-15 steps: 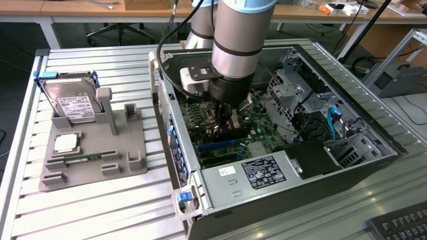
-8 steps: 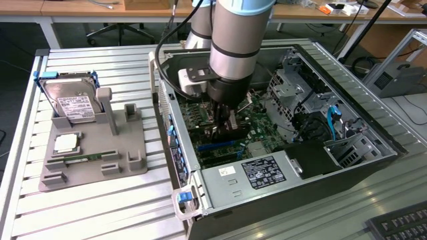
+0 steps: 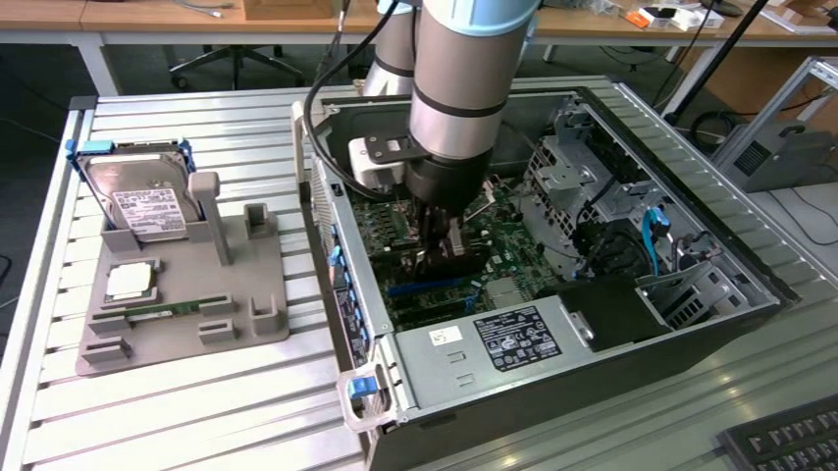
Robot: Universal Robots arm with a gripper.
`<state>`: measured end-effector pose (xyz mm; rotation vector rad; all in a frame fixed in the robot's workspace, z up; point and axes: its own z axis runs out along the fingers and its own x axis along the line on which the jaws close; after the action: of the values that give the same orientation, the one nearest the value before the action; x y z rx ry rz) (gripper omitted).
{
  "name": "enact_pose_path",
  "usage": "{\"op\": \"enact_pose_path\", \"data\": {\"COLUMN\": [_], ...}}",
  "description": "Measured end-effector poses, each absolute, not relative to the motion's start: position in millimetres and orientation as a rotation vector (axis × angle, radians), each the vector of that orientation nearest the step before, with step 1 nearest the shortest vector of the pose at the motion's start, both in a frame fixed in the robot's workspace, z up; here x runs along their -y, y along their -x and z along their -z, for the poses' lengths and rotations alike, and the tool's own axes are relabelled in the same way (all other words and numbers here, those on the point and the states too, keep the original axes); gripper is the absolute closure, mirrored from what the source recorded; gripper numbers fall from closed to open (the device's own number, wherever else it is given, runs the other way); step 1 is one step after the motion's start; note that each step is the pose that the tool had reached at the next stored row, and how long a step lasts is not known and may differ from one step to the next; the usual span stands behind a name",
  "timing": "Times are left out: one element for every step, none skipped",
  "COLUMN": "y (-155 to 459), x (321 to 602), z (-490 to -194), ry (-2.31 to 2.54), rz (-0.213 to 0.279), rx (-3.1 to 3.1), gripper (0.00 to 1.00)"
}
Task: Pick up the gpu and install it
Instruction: 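Insert the gpu into the slot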
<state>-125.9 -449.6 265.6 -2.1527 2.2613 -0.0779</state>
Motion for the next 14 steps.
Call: {"op": "enact_pose_path", "data": {"y": [125.9,126.0,126.0,126.1,126.2,126.3,126.4,126.5,126.5,126.6,126.7,126.7,126.7,126.7], "x": [449.4,449.2,449.1,449.0,448.9,448.7,448.6,448.4,448.2,448.1,448.1,448.1,448.1,448.0], "z": [-264.9,-264.4,-263.9,-263.5,-263.1,-262.6,-262.2,-261.9,-261.5,-261.0,-260.5,-260.3,-260.2,-260.1], "ry": [2.152,2.151,2.150,2.149,2.148,2.147,2.147,2.147,2.146,2.146,2.145,2.145,2.145,2.145], "rz": [0.078,0.078,0.078,0.078,0.078,0.078,0.078,0.078,0.078,0.078,0.078,0.078,0.078,0.078], "rx": [-2.262,-2.263,-2.264,-2.265,-2.266,-2.266,-2.267,-2.267,-2.268,-2.268,-2.268,-2.269,-2.269,-2.269], "gripper": [0.73,0.73,0.73,0.73,0.73,0.73,0.73,0.73,0.73,0.73,0.73,0.73,0.73,0.73]}}
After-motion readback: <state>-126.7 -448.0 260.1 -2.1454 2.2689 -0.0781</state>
